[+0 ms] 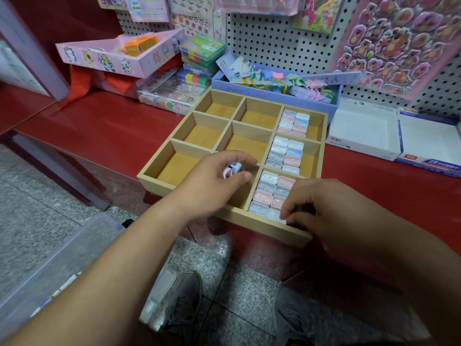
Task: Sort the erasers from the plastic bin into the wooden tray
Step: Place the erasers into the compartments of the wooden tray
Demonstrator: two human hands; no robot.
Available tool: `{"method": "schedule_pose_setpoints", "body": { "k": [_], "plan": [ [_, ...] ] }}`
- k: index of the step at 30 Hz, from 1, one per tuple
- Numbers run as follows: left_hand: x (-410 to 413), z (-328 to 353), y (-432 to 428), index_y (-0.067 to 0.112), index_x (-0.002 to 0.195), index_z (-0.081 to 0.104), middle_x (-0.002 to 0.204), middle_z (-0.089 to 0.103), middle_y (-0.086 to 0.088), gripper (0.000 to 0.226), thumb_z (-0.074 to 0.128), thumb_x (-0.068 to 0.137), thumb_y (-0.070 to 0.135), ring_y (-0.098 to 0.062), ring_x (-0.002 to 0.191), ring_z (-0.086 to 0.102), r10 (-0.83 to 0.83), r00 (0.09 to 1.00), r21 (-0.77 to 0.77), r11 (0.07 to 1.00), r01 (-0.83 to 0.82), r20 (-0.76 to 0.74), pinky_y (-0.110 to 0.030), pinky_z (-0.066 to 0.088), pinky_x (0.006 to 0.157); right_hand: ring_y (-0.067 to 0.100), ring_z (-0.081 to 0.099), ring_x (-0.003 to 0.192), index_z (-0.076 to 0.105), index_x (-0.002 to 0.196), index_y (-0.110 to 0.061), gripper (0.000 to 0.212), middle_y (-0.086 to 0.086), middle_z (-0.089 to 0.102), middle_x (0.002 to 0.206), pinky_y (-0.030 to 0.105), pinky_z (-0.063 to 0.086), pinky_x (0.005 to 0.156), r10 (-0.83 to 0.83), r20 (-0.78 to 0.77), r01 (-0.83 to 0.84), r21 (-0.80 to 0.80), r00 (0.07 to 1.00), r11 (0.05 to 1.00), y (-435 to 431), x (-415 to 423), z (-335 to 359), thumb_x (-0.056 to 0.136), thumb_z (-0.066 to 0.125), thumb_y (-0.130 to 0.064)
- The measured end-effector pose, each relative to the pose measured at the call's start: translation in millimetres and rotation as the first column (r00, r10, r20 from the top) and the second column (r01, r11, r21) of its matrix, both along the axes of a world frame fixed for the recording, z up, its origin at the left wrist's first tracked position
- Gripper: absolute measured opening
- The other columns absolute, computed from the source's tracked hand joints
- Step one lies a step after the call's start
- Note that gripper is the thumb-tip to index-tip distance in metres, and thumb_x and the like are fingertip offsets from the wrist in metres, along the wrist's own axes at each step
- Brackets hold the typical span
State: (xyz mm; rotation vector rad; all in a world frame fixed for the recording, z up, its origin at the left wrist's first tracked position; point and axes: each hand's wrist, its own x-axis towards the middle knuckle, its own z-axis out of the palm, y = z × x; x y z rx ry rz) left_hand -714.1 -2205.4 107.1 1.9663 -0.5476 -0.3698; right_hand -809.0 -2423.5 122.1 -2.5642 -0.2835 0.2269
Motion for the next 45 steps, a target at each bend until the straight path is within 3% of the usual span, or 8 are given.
{"method": "schedule_pose_setpoints", "body": {
  "k": [3,4,5,14,23,33,36,45],
  "plan": [
    [-2,3,1,0.021,0.137,0.061,0.088,0.065,0.014,0.04,0.058,0.101,0.006,0.003,0.086,0.063,-0.003,0.997,-0.06,0.998,-0.001,-0.072,-0.007,0.046,0.071,0.0,0.063,0.085,0.076,0.084,-0.032,0.013,-0.017,0.066,0.086,0.024,0.052,0.078,-0.037,0.009,0.037,-0.013,0.999,0.999,3,0,-1,0.084,0.08,-0.019],
    [-3,3,1,0.021,0.142,0.057,0.112,0.064,0.009,0.043,0.057,0.101,0.006,0.015,0.092,0.023,-0.003,0.995,-0.084,0.996,-0.005,-0.098,-0.023,0.046,0.094,0.0,0.063,0.083,0.076,0.083,-0.031,0.014,-0.017,0.066,0.084,0.023,0.051,0.075,-0.052,0.007,0.052,-0.002,0.999,0.999,3,1,-1,0.084,0.081,-0.019],
    [-3,3,1,0.023,0.145,0.054,0.09,0.069,0.006,0.047,0.056,0.102,0.006,0.01,0.074,0.066,-0.008,0.994,-0.103,0.995,-0.003,-0.111,-0.009,0.03,0.073,-0.001,0.063,0.081,0.076,0.081,-0.031,0.014,-0.017,0.066,0.083,0.021,0.05,0.072,-0.067,0.002,0.067,0.016,0.998,0.998,3,1,0,0.083,0.082,-0.018],
    [-3,1,0,0.005,0.105,0.055,0.086,0.075,0.009,0.016,0.066,0.094,0.0,-0.007,0.071,0.061,-0.053,0.996,-0.155,0.987,0.041,-0.073,-0.015,0.048,0.07,0.004,0.06,0.077,0.069,0.094,-0.043,0.025,-0.021,0.063,0.083,0.013,0.043,0.067,-0.223,0.236,0.17,0.225,0.946,0.959,19,11,7,0.088,0.076,-0.02],
    [-1,-9,-14,0.022,0.102,0.066,0.091,0.068,0.005,0.021,0.074,0.09,0.006,-0.008,0.088,0.061,-0.015,0.997,-0.175,0.984,0.029,0.082,-0.024,0.05,0.082,0.01,0.063,0.059,0.067,0.08,-0.023,0.021,-0.005,0.069,0.069,0.036,0.056,0.062,-0.495,0.063,0.406,0.489,0.867,0.772,42,32,1,0.08,0.083,-0.037],
    [8,-11,-29,0.03,0.093,0.069,0.087,0.069,0.017,0.021,0.071,0.09,0.009,-0.006,0.08,0.064,0.05,0.971,-0.072,0.997,-0.034,0.233,-0.022,0.049,0.068,0.002,0.051,0.05,0.066,0.076,-0.021,0.017,-0.01,0.06,0.059,0.024,0.046,0.054,-0.475,0.008,0.406,0.506,0.88,0.761,32,46,2,0.085,0.079,-0.029],
    [17,-11,-30,0.029,0.108,0.071,0.091,0.07,0.022,0.024,0.075,0.09,0.014,0.009,0.079,0.062,0.095,0.978,-0.078,0.994,-0.082,0.184,-0.008,0.042,0.067,0.0,0.055,0.051,0.07,0.078,-0.02,0.013,-0.013,0.064,0.059,0.017,0.045,0.053,-0.502,0.033,0.418,0.507,0.864,0.754,21,50,4,0.088,0.077,-0.019],
    [50,8,-48,0.026,0.076,0.054,0.062,0.05,0.009,0.028,0.054,0.103,0.032,-0.011,0.056,0.041,0.169,0.982,-0.229,0.956,-0.185,-0.09,-0.032,0.031,0.054,0.005,0.06,0.074,0.07,0.077,-0.026,0.016,-0.012,0.068,0.078,0.026,0.045,0.068,-0.676,0.192,0.582,0.376,0.712,0.72,-34,116,-9,0.091,0.072,-0.019]
  ]
}}
